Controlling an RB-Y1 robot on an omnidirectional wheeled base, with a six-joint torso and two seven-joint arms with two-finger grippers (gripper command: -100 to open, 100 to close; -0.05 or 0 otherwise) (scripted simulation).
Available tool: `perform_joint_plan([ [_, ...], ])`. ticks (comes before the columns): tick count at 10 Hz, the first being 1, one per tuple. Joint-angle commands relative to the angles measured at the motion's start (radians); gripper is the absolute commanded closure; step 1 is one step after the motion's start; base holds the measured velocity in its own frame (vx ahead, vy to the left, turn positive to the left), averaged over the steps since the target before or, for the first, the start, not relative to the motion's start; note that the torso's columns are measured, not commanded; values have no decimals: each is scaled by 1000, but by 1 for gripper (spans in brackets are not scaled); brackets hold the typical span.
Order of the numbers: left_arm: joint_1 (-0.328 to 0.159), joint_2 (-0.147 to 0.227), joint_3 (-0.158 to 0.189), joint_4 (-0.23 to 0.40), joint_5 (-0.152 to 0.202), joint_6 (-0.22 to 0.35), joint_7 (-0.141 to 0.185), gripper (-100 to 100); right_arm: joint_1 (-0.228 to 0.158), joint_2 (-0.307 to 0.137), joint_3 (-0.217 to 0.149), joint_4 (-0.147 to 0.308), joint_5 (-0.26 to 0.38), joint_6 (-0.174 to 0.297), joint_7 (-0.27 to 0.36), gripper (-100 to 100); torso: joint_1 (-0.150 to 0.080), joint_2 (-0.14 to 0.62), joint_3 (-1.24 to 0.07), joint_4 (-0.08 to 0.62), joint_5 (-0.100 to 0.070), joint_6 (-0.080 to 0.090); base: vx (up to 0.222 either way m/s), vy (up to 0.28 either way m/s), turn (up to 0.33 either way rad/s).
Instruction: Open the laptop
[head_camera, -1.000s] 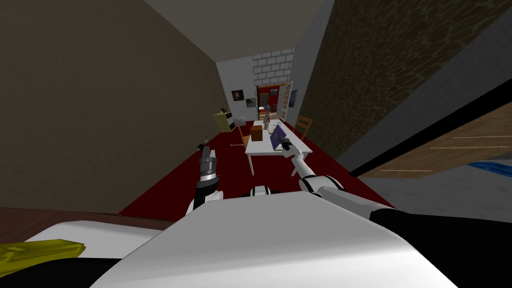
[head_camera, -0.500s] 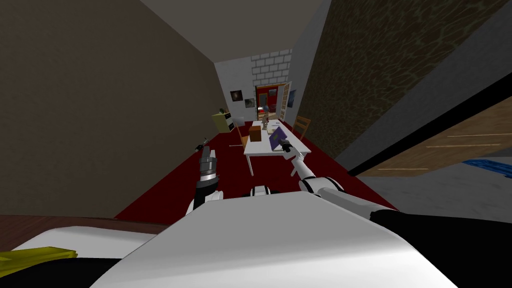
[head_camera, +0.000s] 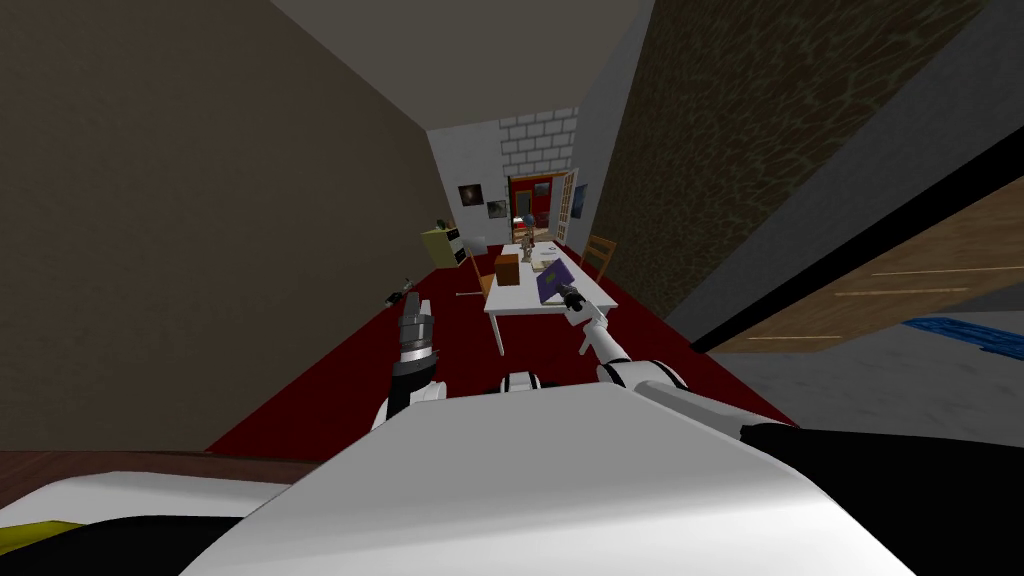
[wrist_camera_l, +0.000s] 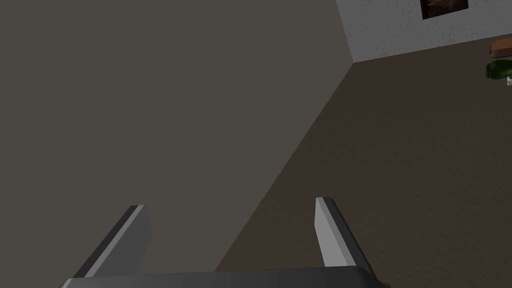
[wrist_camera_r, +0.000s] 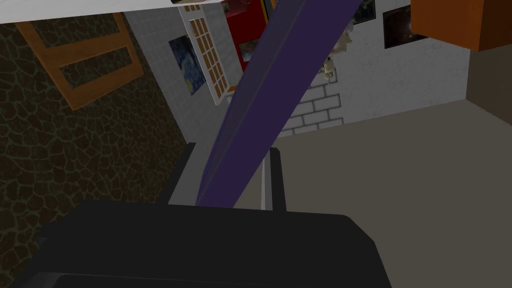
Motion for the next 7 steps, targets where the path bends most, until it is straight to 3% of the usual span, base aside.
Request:
perform_joint_plan([
  [1, 0, 0, 0, 0, 0, 0, 0, 0, 9, 2, 13, 29, -16, -1, -13, 100, 1, 0, 0, 2, 1, -2, 1, -8, -5],
  [3, 0, 0, 0, 0, 0, 0, 0, 0, 33, 14, 4, 57, -44, -50, -50, 100, 3, 1, 1, 4, 2, -3, 26, -26, -31],
  [5, 0, 0, 0, 0, 0, 0, 0, 0, 26, -4, 8, 34, -50, -37, -55, 100, 2, 0, 1, 4, 2, -3, 15, -21, -26],
  [7, 0, 0, 0, 0, 0, 0, 0, 0, 87, -14, 38, 32, -91, -106, -113, 100, 3, 5, 4, 9, 6, 2, 81, 5, -75],
])
